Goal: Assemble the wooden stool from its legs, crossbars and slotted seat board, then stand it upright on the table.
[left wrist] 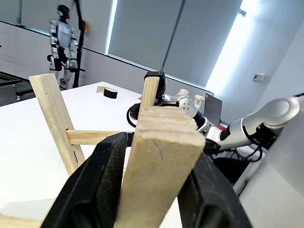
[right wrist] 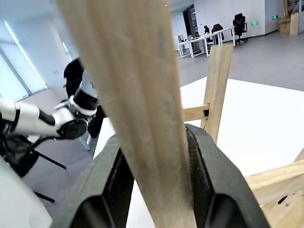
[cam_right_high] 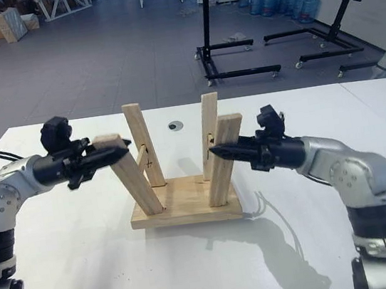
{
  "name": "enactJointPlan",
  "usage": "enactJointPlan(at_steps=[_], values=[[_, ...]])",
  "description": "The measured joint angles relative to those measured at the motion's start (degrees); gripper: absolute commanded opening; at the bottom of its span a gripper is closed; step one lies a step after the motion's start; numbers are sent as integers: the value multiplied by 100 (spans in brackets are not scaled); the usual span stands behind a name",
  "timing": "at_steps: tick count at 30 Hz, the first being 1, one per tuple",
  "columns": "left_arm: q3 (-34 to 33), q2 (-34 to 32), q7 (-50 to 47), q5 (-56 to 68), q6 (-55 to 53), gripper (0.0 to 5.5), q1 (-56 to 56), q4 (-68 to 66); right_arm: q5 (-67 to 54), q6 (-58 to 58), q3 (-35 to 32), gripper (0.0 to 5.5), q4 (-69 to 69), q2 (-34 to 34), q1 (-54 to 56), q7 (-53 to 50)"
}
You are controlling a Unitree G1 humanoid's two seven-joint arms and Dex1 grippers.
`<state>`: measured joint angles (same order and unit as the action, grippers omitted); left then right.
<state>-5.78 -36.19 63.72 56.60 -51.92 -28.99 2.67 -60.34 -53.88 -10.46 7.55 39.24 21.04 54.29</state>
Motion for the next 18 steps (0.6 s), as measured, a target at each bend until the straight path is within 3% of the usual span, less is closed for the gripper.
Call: enactJointPlan(at_steps=[7,12,17,18], values=[[-323,741,-1678,258,-1146,106,-1210,-1906,-186,-1709,-173,141,-2905,-795,2071,-1434],[-321,1192,-1893,-25,-1164,108,-1661,-3479,305,-1579,-259,141,-4453,-1143,2488,-1504],[-293,1480,-1666,-358,-882,109,-2036,-4817,572,-1264,-507,141,-4981,-1350,2417,-1450],[-283,1494,-1591,-420,-843,147,-2099,-4977,571,-1210,-553,141,-4957,-1390,2366,-1439]])
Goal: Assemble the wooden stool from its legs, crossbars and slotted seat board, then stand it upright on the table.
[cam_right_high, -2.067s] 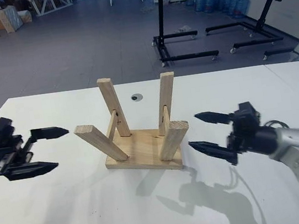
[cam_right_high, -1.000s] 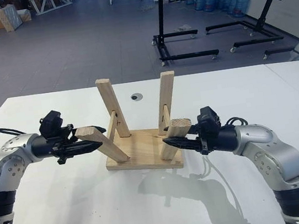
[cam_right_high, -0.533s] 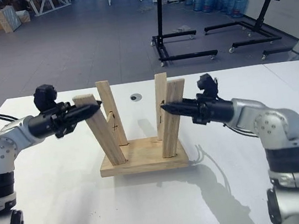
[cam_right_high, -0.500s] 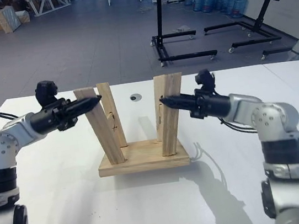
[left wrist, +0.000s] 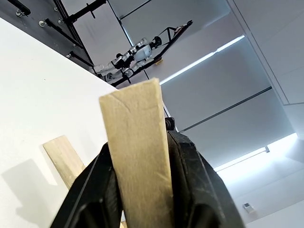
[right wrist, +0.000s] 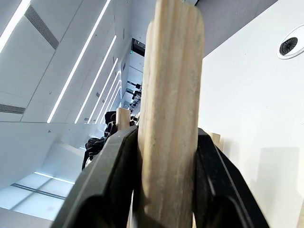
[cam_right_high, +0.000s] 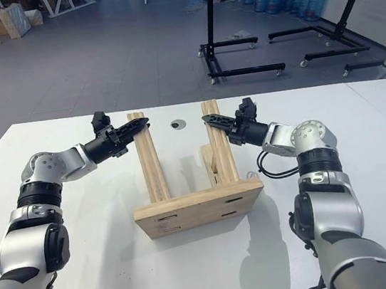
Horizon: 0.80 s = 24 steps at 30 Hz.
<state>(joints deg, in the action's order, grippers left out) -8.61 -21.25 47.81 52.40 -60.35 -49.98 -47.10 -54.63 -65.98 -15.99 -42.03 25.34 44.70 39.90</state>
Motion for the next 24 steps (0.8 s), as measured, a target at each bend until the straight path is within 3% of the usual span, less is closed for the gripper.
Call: enactJointPlan(at_steps=[1,7,15,21,24], values=[[37,10,106,-155,83,164,-67,-162,-2,57,-58,141,73,-65,-71,3],[195,135,448,-863,448,278,-300,-566,52,43,-261,276,717,-364,-394,-229],[-369,161,398,-1256,706,400,-723,-1342,69,58,-654,417,593,-515,-233,-508],[-1013,-155,233,-1332,1088,494,-1412,-1843,333,443,-877,529,-204,-79,455,-446],[-1284,-195,-232,-1473,1694,534,-1613,-2143,681,961,-926,540,-861,216,777,-263]])
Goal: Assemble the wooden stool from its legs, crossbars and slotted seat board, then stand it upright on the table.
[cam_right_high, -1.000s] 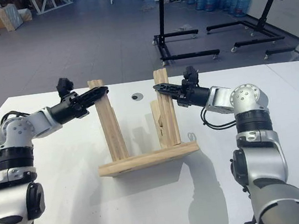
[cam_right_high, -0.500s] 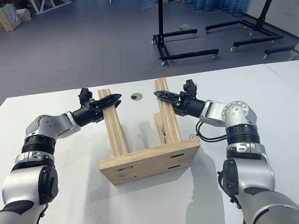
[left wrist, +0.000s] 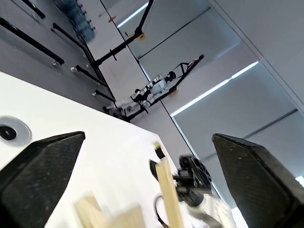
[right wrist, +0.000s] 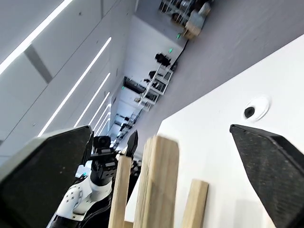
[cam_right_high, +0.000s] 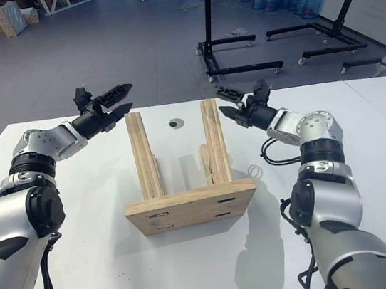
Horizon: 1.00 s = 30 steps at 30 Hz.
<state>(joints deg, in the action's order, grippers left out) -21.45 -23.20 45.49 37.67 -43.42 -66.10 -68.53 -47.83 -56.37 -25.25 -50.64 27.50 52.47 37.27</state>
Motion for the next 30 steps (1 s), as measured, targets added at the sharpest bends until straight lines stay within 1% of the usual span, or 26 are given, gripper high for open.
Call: enactJointPlan(at_steps=[2,4,5,7,9,11,12,15,16,18,20,23,25,28,30], values=[[-128,-64,-365,-168,615,538,-27,-184,251,436,-18,540,-464,314,143,157],[47,-331,-412,-672,1411,538,-23,-220,596,961,6,540,-830,744,161,395],[322,-696,-144,-1082,1959,538,31,-142,893,1276,93,540,-924,1139,138,660],[875,-1326,699,-1742,2859,538,373,208,1360,1806,414,540,-710,1788,-151,1316],[1163,-2024,1997,-1943,3368,538,1362,952,1817,2500,738,540,5,2364,-1216,2173],[1157,-2633,2952,-1722,3420,538,2867,1814,2050,3032,709,540,534,2713,-2620,2841],[1086,-2825,3238,-1503,3366,538,3660,2284,2087,3211,610,540,784,2760,-3290,3127],[866,-2934,3817,-767,2908,538,5802,3958,2076,3557,280,540,1821,2697,-5170,3836],[884,-2880,3919,-554,2723,538,6255,4545,2067,3634,264,540,2236,2614,-5588,3972],[1032,-2747,3937,-186,2436,538,6746,5700,1996,3708,362,540,3123,2403,-6002,4093],[1357,-2549,3772,29,2208,538,7102,7217,1828,3772,755,540,4386,2084,-6125,4166],[1943,-2284,3198,-108,2119,538,7538,8782,1518,3731,1418,540,5873,1604,-6070,4005],[2109,-2173,2839,-226,2075,538,7624,9073,1440,3612,1693,540,6231,1394,-6014,3799],[2262,-1862,2352,-385,2015,538,7345,8985,1418,3511,2009,540,6245,1161,-5823,3527],[2346,-1803,2229,-530,2082,538,7212,8823,1437,3512,2086,540,6218,1146,-5748,3416]])
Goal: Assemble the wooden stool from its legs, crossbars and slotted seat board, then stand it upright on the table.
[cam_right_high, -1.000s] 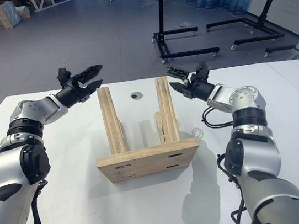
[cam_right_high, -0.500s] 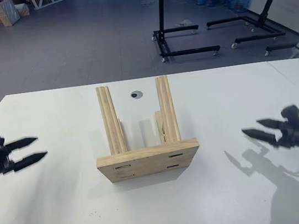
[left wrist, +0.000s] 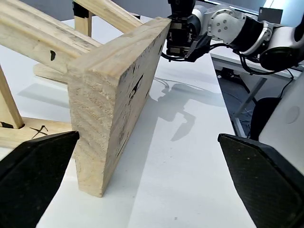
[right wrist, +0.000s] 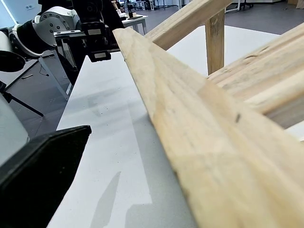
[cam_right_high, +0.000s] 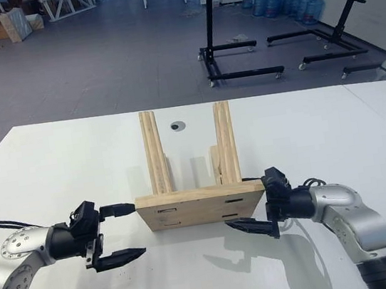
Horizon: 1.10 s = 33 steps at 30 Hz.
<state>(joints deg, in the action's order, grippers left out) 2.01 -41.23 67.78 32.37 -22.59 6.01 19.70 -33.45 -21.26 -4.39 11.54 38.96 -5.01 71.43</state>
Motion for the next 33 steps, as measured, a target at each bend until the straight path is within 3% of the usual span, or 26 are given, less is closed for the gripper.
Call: enactJointPlan(at_steps=[4,10,17,23,29,33], values=[[25,91,-62,-152,110,538,-124,-376,97,20,60,540,-237,17,0,-18],[-778,-479,398,680,-310,538,-381,-192,195,133,50,540,-663,43,152,-3],[322,118,352,-54,99,538,-681,-668,252,297,124,540,-784,53,172,119],[623,675,130,-581,584,538,-1102,-1532,378,433,152,540,-985,137,197,223],[694,842,195,-600,623,540,-1232,-1646,379,511,187,432,-1077,109,281,232],[813,843,305,-646,702,478,-1232,-1646,380,527,255,358,-1103,33,347,221]])
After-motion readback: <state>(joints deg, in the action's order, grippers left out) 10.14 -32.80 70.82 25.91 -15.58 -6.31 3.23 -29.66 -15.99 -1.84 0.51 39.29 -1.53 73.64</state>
